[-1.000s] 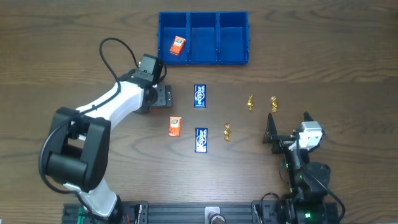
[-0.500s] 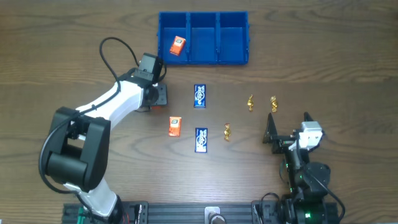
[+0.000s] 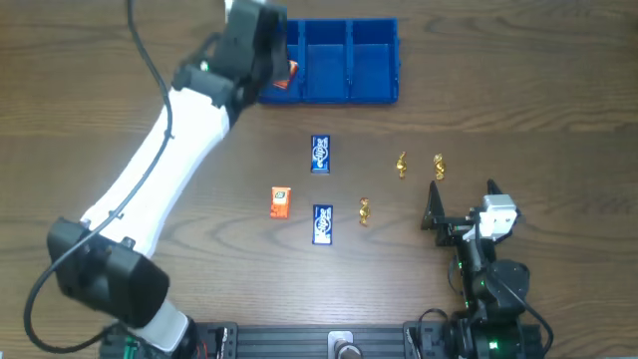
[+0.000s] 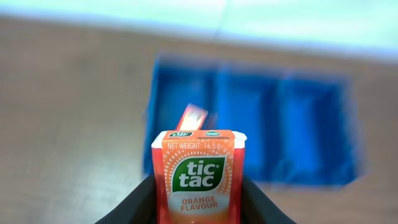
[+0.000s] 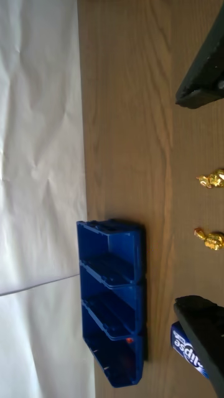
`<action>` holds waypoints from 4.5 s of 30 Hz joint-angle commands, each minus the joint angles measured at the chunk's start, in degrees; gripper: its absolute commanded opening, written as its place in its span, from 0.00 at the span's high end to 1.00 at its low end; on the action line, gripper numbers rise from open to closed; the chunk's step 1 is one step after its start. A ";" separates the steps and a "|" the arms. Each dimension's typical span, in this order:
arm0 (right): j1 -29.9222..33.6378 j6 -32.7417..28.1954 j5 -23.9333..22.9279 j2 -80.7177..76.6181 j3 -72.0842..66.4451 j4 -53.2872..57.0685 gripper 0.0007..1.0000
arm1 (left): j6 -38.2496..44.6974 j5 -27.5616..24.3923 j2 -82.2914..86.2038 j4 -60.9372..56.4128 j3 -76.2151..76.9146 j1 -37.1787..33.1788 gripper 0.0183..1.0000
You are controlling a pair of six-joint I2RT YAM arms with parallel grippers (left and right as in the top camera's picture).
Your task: Sort Candies Into Trays
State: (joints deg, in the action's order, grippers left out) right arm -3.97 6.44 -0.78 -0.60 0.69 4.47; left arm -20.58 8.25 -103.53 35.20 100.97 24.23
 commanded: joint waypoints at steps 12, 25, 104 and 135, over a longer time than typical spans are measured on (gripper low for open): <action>0.31 -0.72 0.50 0.44 -0.24 0.22 0.00 | 0.44 -6.34 -26.34 6.14 17.18 -4.07 0.56; 0.31 -0.72 0.48 0.44 -0.24 0.22 0.00 | 0.59 -0.72 -6.03 4.20 6.34 0.50 0.14; 0.31 -0.70 0.50 0.44 -0.24 0.22 0.00 | 3.91 -3.32 -24.92 12.94 25.11 -3.43 0.67; 0.31 -0.70 0.50 0.44 -0.24 0.22 0.00 | 6.51 -1.46 11.39 -13.05 -13.70 -4.68 0.00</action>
State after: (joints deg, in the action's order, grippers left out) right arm -3.97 6.44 -0.78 -0.58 0.67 4.49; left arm -16.08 4.95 -105.93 30.35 103.02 20.82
